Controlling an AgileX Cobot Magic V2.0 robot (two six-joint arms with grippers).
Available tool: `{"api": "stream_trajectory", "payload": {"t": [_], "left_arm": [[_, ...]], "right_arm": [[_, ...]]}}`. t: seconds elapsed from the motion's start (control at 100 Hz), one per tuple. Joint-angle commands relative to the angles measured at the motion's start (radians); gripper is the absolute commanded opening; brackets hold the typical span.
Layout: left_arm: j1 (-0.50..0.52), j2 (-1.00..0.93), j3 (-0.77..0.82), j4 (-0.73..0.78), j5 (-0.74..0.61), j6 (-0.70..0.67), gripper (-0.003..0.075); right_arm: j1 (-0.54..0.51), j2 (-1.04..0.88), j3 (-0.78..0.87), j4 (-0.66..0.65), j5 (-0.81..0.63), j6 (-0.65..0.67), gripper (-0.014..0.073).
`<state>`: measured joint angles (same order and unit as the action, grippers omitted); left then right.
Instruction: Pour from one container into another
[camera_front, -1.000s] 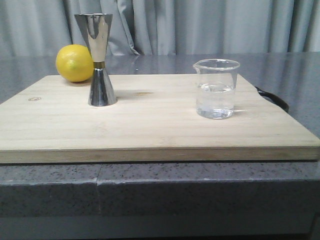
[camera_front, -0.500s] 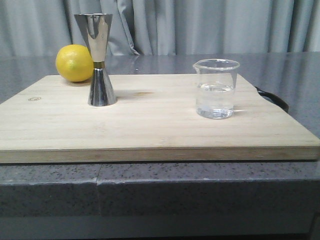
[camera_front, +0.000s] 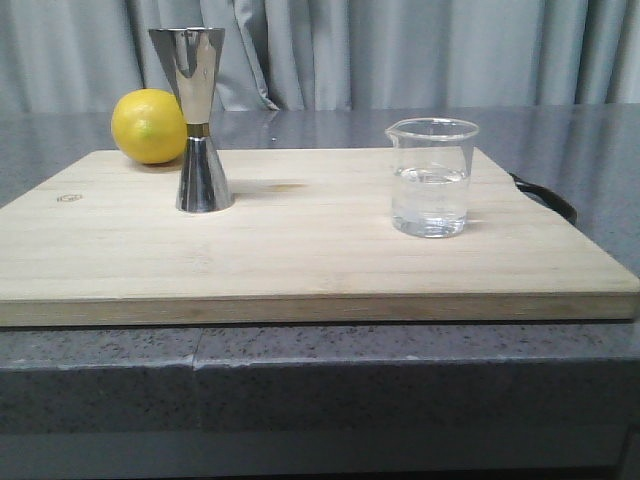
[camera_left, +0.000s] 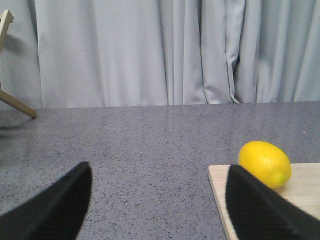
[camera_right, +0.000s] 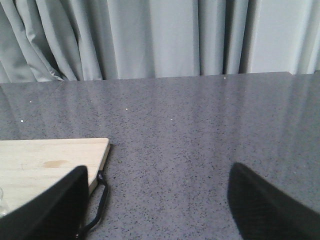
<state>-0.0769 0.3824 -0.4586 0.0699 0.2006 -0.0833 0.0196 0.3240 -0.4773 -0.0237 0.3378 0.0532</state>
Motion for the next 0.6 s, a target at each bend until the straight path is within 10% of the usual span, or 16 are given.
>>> {"api": "stream_trajectory", "payload": {"t": [0.0,0.59], "left_arm": [[-0.005,0.015,-0.035,0.005,-0.080,0.000,0.0664],[-0.005,0.023,-0.048,-0.028,-0.050,-0.002,0.0637]], "right_arm": [[-0.007,0.017,-0.030,-0.014,-0.072,-0.008,0.0603],[-0.007,0.033,-0.056,0.024,0.000,-0.008,0.0603]]}}
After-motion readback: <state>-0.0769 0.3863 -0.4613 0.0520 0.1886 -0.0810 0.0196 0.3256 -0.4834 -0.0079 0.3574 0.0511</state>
